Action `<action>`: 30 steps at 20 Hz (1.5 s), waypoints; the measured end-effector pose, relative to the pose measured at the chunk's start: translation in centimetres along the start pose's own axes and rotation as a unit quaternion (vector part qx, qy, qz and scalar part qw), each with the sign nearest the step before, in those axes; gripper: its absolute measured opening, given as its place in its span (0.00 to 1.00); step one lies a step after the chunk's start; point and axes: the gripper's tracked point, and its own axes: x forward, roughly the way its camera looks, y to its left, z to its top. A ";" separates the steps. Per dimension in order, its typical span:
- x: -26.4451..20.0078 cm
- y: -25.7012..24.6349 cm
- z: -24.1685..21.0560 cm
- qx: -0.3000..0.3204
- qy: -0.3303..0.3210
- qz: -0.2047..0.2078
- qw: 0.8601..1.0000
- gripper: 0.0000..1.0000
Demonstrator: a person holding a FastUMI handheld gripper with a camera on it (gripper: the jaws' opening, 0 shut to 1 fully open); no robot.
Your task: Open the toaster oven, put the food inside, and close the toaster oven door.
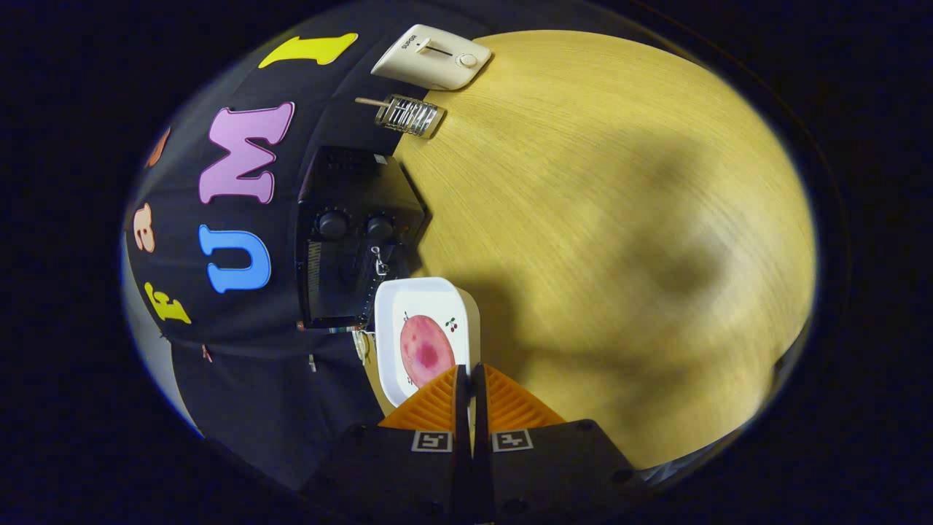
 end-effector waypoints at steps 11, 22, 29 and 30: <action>13.3 13.1 -2.1 0.180 -0.118 0.001 0.977 0.05; 22.3 20.0 0.3 0.278 -0.213 -0.019 0.936 0.05; 24.6 20.2 0.6 0.293 -0.223 -0.032 0.929 0.10; 24.6 20.3 0.5 0.293 -0.223 -0.031 0.929 0.15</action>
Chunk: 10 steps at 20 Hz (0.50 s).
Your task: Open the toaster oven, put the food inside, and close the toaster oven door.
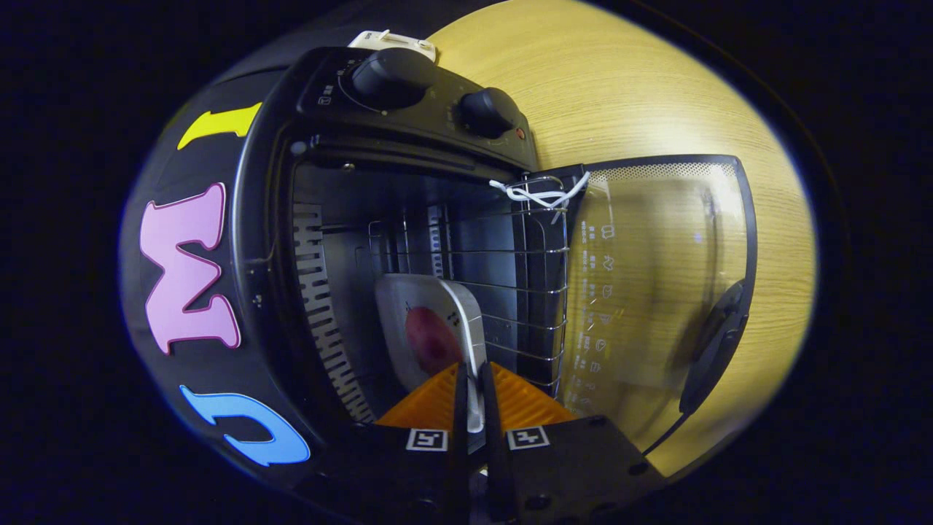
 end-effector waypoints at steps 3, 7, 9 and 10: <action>-0.7 0.1 0.5 -0.010 0.003 0.001 1.000 0.32; -3.3 -0.8 -1.0 -0.055 0.049 0.001 0.997 0.38; -5.5 -2.1 -0.8 -0.127 0.060 0.009 0.990 0.38; -7.0 -2.9 -0.7 -0.162 0.059 0.013 0.985 0.56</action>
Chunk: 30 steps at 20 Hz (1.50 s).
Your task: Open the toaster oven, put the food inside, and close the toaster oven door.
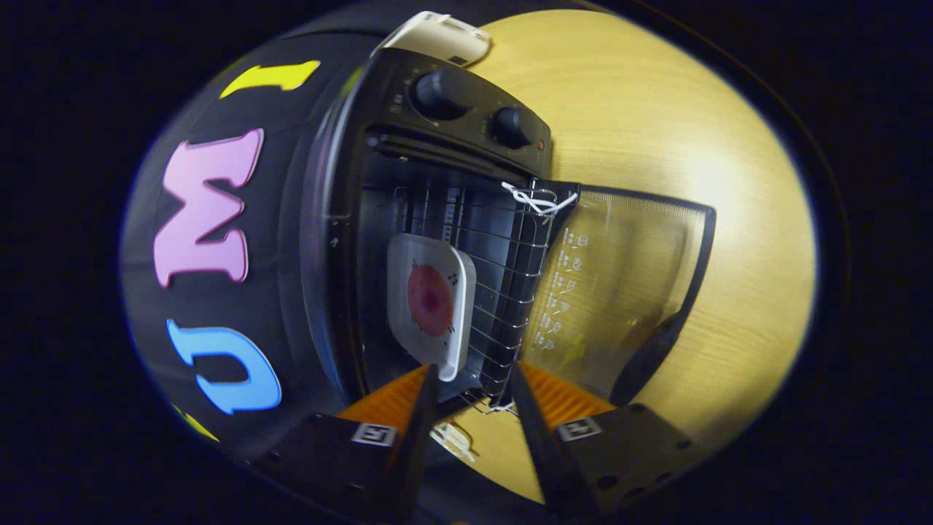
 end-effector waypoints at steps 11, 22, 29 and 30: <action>-8.5 -5.5 -2.7 -0.509 0.008 -0.016 0.860 0.99; -2.8 -15.2 -4.2 -0.586 0.054 -0.114 0.800 1.00; 0.9 -15.2 -1.8 -0.590 0.017 -0.151 0.793 0.99; 1.3 -15.0 -1.8 -0.583 0.016 -0.154 0.798 1.00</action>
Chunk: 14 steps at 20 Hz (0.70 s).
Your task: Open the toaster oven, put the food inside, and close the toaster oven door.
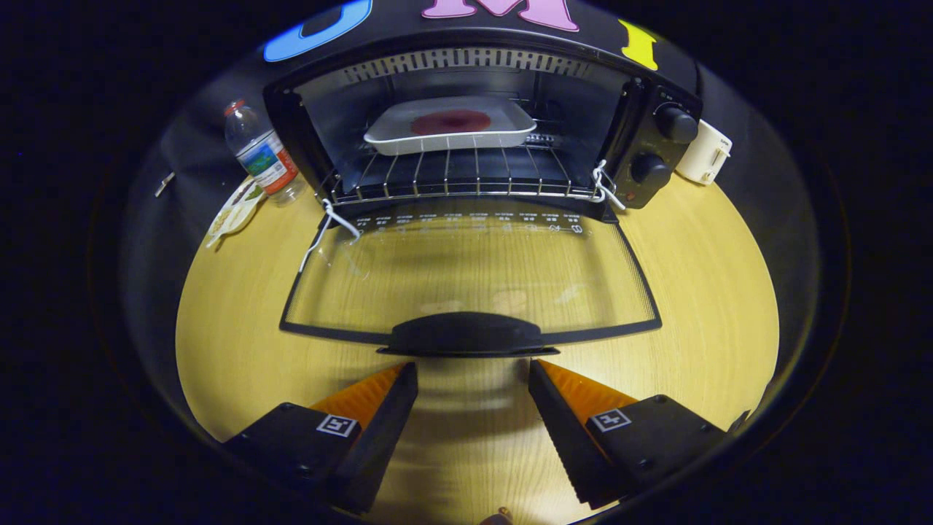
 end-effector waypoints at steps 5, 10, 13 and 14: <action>-1.0 0.1 0.5 0.000 -0.009 0.014 1.000 1.00; -5.8 0.3 3.1 0.012 -0.111 0.040 0.993 0.99; -8.3 -0.3 5.2 0.020 -0.186 0.044 0.981 1.00; -8.9 -0.6 5.2 0.021 -0.190 0.044 0.981 0.99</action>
